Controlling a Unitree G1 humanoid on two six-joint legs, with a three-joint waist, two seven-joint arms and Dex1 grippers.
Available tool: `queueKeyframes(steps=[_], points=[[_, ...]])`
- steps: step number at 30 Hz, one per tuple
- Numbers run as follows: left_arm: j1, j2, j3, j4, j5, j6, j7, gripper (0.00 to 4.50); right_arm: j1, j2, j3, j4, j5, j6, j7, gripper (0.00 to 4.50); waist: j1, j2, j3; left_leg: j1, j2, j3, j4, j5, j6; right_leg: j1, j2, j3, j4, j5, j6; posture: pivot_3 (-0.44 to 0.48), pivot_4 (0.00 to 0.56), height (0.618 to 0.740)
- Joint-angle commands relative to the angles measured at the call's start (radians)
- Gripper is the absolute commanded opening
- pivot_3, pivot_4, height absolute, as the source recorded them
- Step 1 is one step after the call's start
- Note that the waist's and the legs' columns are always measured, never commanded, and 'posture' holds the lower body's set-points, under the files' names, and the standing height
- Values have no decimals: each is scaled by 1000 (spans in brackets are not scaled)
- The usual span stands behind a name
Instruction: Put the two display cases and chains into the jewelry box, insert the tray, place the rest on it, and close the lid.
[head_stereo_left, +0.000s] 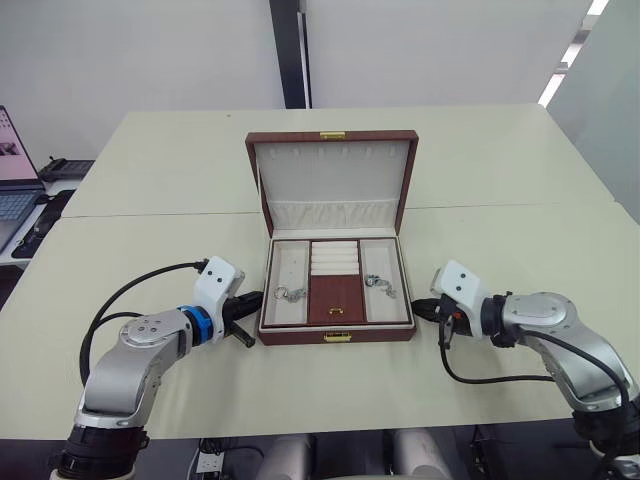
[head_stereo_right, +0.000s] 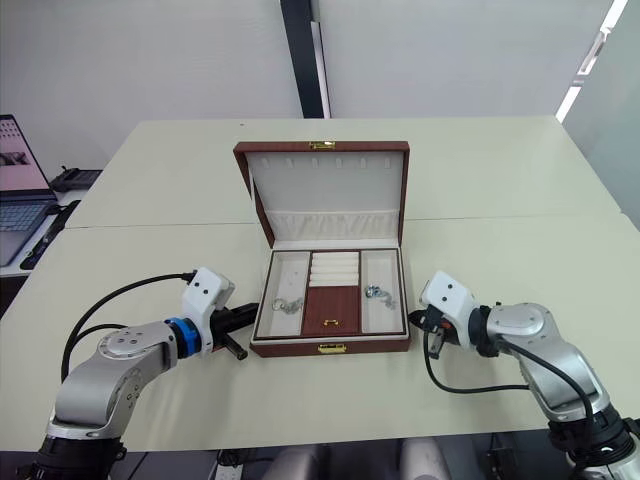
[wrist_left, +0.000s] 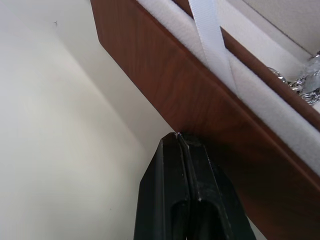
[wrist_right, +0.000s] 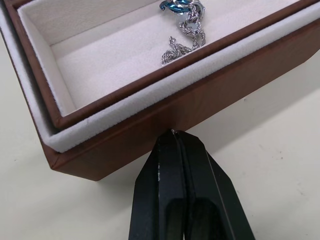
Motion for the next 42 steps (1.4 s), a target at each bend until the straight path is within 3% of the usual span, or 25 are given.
queueKeyframes(steps=[1,6,12,18,24,29,33,38,42], points=[[7,0,-30,-14,-36,-17,-44,0,16,12,-9,-43,40,-22,-10,24,0,0,0,0,0,0,0,0,0,0,0,0,0,0,0,0,150,740],[34,39,26,14,-25,-38,-51,0,63,-33,-56,-38,44,-42,-19,24,1,0,0,0,0,0,0,0,0,0,0,0,0,0,0,0,150,740],[80,66,148,70,-66,-185,-101,0,110,-82,-84,4,15,-134,-30,24,-2,0,0,0,1,0,0,0,0,0,0,0,0,0,0,0,150,740],[237,41,357,-130,-302,-231,-207,0,128,-77,-184,-11,109,-150,-16,24,0,0,0,-1,2,0,0,0,0,0,-1,0,-1,0,0,0,150,740],[403,36,431,-387,-490,-221,-230,0,68,-66,-306,-19,177,-156,-64,24,1,0,0,0,4,1,0,0,0,1,-1,0,-2,0,0,0,150,740],[426,-18,395,-496,-534,-289,-186,0,-94,-57,-309,91,122,-272,-119,24,1,0,0,0,1,1,0,0,0,2,0,0,-2,0,0,0,150,740],[428,-84,377,-544,-548,-347,-132,0,-346,-15,-237,318,61,-241,-197,24,-6,0,1,1,1,3,0,0,0,2,0,1,-1,0,0,0,150,740],[439,-89,346,-552,-539,-379,-115,0,-581,75,-196,563,54,-196,-234,24,-3,0,1,0,2,3,-1,0,0,1,1,0,-2,-1,-1,0,150,740],[418,-86,322,-537,-535,-397,-102,0,-740,140,-161,806,37,-285,-200,24,-2,1,1,0,1,3,-1,0,0,1,0,1,-2,-1,-1,0,150,740]])
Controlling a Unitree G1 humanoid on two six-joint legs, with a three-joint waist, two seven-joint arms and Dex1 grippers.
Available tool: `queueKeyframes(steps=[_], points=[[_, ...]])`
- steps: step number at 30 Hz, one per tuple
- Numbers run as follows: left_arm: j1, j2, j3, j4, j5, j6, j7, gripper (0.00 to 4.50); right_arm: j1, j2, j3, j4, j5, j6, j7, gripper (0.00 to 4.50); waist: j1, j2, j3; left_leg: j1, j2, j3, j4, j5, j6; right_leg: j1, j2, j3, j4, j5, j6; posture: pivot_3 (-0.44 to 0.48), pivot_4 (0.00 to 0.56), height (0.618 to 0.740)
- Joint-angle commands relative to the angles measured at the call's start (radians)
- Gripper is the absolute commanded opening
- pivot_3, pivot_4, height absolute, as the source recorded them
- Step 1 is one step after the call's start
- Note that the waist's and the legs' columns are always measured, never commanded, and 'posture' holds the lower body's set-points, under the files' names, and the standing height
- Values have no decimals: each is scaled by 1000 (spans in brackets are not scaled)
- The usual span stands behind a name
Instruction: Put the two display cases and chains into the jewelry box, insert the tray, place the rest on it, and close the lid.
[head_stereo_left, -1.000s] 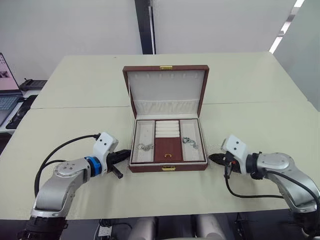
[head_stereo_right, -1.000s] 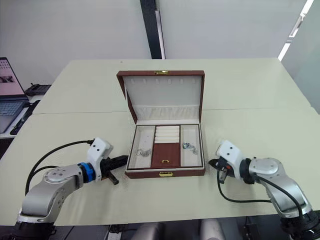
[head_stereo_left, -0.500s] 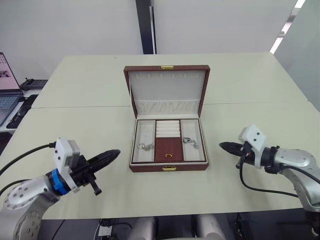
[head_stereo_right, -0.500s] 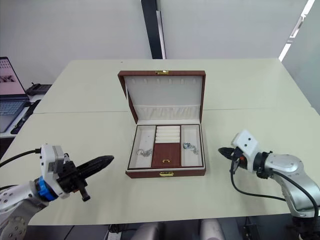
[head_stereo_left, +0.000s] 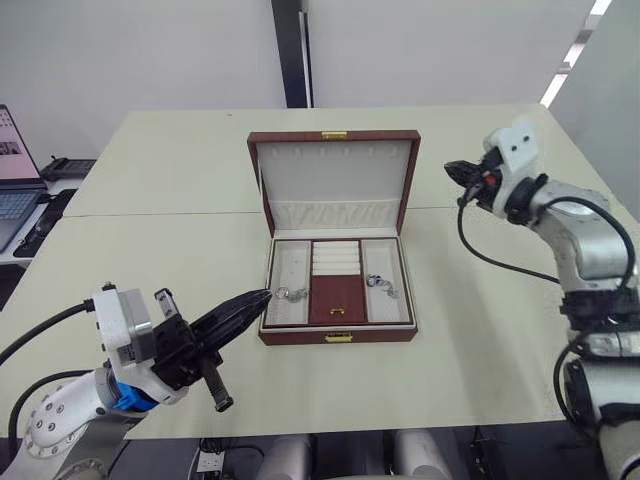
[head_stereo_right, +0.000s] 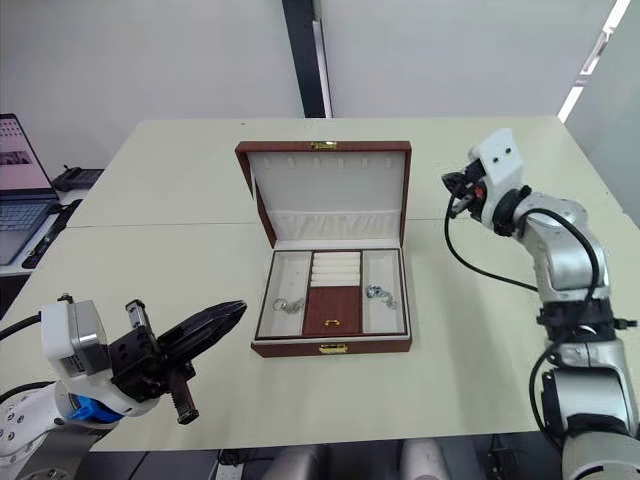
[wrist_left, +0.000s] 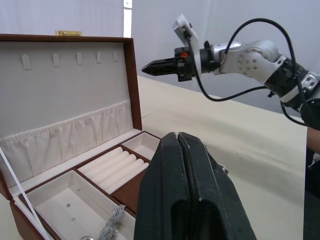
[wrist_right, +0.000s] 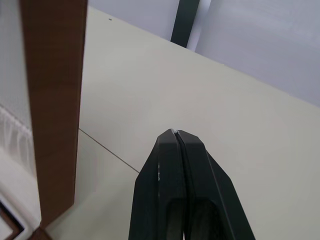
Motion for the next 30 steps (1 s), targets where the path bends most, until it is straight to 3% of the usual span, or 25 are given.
queueKeyframes(steps=[1,6,11,22,26,30], points=[[-13,4,-19,-11,-2,-31,14,0,-114,22,5,156,-17,-101,33,24,1,0,0,0,0,0,0,0,0,0,0,-1,0,0,0,0,150,740],[-25,9,-31,0,-3,-38,26,0,-229,59,21,330,-3,-198,176,24,-1,0,0,-1,0,0,0,0,0,-1,0,0,0,0,0,0,150,740],[-30,15,-38,7,4,-47,37,0,-243,87,3,331,49,-255,308,24,-2,1,0,-1,0,-1,0,0,0,-1,0,0,0,0,0,0,150,740],[-14,70,7,55,-14,-29,31,0,-88,-18,-2,3,189,-53,501,24,0,2,1,-1,0,-1,0,0,0,-2,0,0,0,0,0,0,150,740],[24,131,86,100,-45,-4,0,0,-10,-136,2,-172,270,88,599,24,2,2,1,-2,0,-2,-1,0,0,-2,0,-1,-1,0,0,0,150,740],[74,203,204,142,-94,33,-52,0,47,-209,-10,-279,299,129,606,24,0,3,2,-2,0,-2,0,0,0,-2,0,-1,0,0,0,0,150,740]])
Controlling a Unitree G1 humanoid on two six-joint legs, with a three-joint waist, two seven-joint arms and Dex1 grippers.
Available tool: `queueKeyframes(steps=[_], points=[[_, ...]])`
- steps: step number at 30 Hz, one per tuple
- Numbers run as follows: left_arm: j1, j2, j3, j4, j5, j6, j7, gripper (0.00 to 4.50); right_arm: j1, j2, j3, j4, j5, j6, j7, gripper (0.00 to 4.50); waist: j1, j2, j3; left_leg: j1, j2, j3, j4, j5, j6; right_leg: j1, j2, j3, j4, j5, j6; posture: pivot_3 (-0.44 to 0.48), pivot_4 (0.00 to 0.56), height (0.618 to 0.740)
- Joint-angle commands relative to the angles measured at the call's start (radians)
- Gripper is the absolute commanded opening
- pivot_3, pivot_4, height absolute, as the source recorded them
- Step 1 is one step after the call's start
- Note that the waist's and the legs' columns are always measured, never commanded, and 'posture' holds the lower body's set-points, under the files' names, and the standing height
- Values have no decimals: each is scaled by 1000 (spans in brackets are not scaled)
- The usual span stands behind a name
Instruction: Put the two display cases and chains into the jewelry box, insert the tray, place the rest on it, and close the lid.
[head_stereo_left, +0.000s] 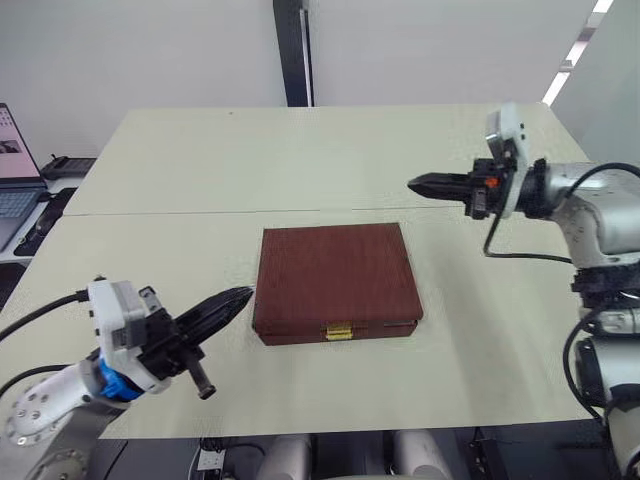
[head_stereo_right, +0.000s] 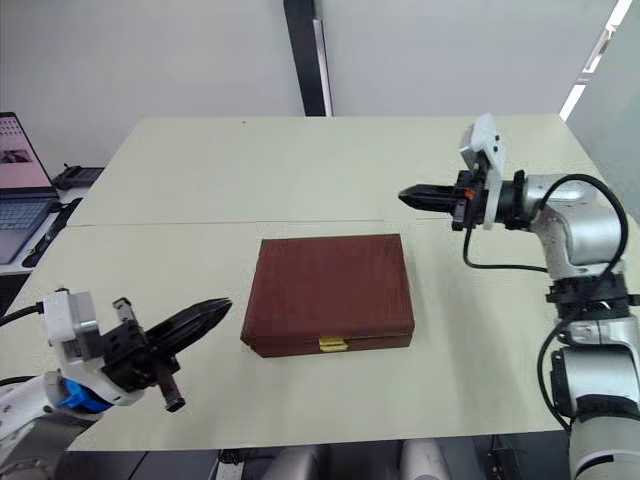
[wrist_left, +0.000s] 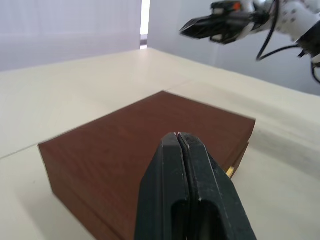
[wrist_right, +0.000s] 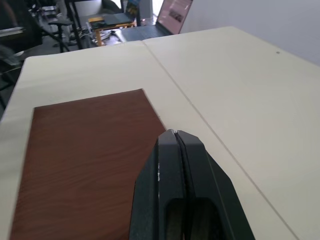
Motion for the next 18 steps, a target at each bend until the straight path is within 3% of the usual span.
queueKeyframes(steps=[1,5,10,13,18], points=[[38,56,126,12,-62,32,-47,0,30,-48,-34,-115,36,21,-1,24,-3,0,0,0,0,0,0,0,0,0,0,0,0,0,0,0,150,740],[-4,100,158,86,-25,58,-7,0,118,-99,-64,-219,12,-37,-43,24,0,1,0,0,0,0,0,-2,4,0,0,0,0,0,0,0,150,740],[-131,79,119,172,65,110,202,0,268,-121,-166,-286,-48,-134,-185,24,10,-1,0,0,-1,-1,1,-2,3,1,0,0,0,0,0,0,150,740],[-184,75,74,225,179,139,328,0,381,-94,-270,-296,-92,-196,-313,24,12,-1,0,0,-1,0,0,0,0,0,0,0,0,0,0,0,150,740],[-254,91,-34,305,370,134,421,0,594,-53,-364,-305,-171,-322,-440,24,18,-1,0,0,-1,0,0,0,0,0,0,0,1,0,0,0,150,740]])
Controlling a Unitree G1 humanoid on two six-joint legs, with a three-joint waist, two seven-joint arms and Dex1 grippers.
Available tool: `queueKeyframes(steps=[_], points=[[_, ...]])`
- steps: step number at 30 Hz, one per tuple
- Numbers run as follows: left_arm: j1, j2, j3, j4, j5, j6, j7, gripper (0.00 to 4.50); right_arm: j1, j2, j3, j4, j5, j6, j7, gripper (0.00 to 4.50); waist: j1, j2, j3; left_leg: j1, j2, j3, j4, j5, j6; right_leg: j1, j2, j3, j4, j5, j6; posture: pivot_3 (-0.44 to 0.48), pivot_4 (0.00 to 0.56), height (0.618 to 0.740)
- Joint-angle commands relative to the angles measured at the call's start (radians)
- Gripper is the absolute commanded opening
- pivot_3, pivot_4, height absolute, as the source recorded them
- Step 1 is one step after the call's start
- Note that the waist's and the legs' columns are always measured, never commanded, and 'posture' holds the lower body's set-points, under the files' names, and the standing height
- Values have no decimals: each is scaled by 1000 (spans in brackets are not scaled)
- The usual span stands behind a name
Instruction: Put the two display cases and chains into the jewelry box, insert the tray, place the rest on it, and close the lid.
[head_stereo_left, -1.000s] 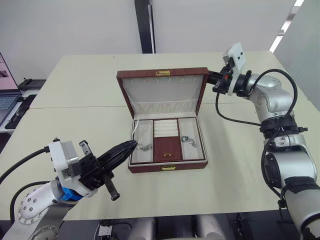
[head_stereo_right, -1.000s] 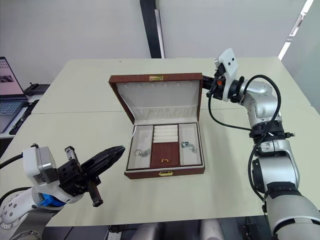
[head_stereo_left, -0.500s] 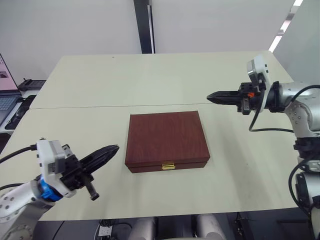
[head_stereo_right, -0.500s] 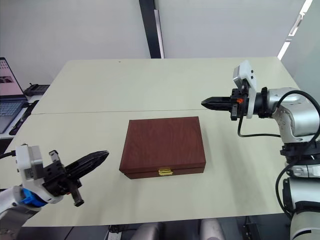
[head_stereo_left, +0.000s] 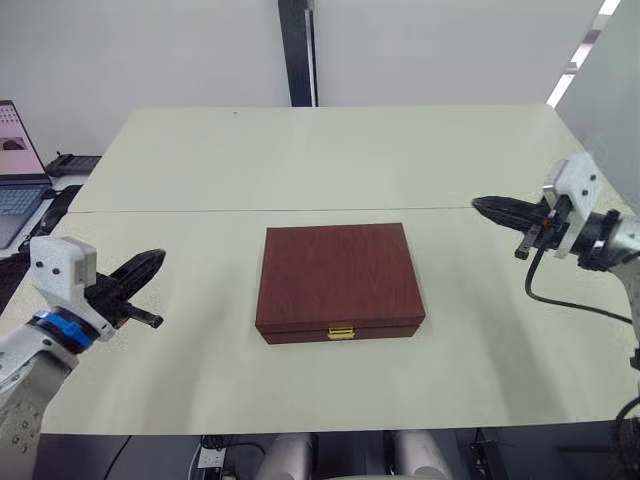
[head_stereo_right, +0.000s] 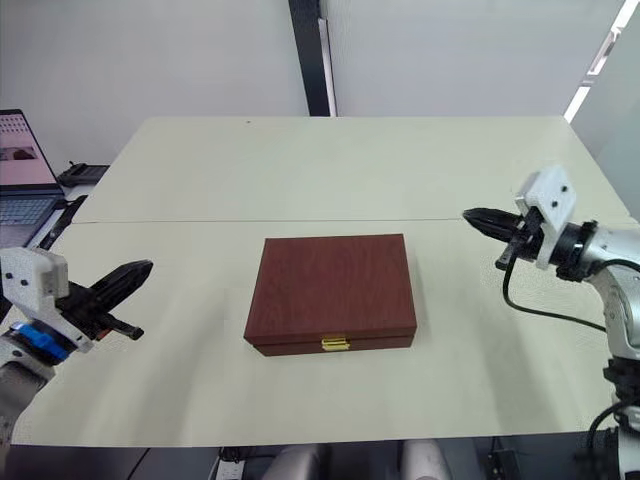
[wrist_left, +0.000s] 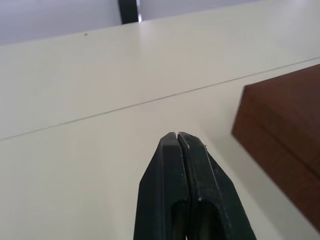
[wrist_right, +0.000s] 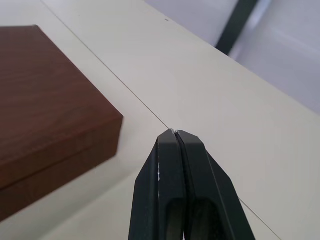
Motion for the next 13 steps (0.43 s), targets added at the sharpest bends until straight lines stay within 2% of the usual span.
queueKeyframes(steps=[1,5,13], points=[[-50,13,-77,63,159,-63,50,0,132,43,-93,-8,-66,-131,-107,24,6,-1,-1,0,0,0,0,0,0,0,0,0,0,0,0,0,150,740],[-79,-35,-103,190,244,-185,38,0,205,79,-105,75,-145,-253,-208,24,3,0,0,1,0,2,0,0,0,0,0,2,0,0,0,0,150,740],[-93,-76,-124,322,326,-314,-2,0,212,92,-89,160,-150,-306,-264,24,-4,0,0,2,0,1,0,0,0,0,0,1,1,0,0,0,150,740]])
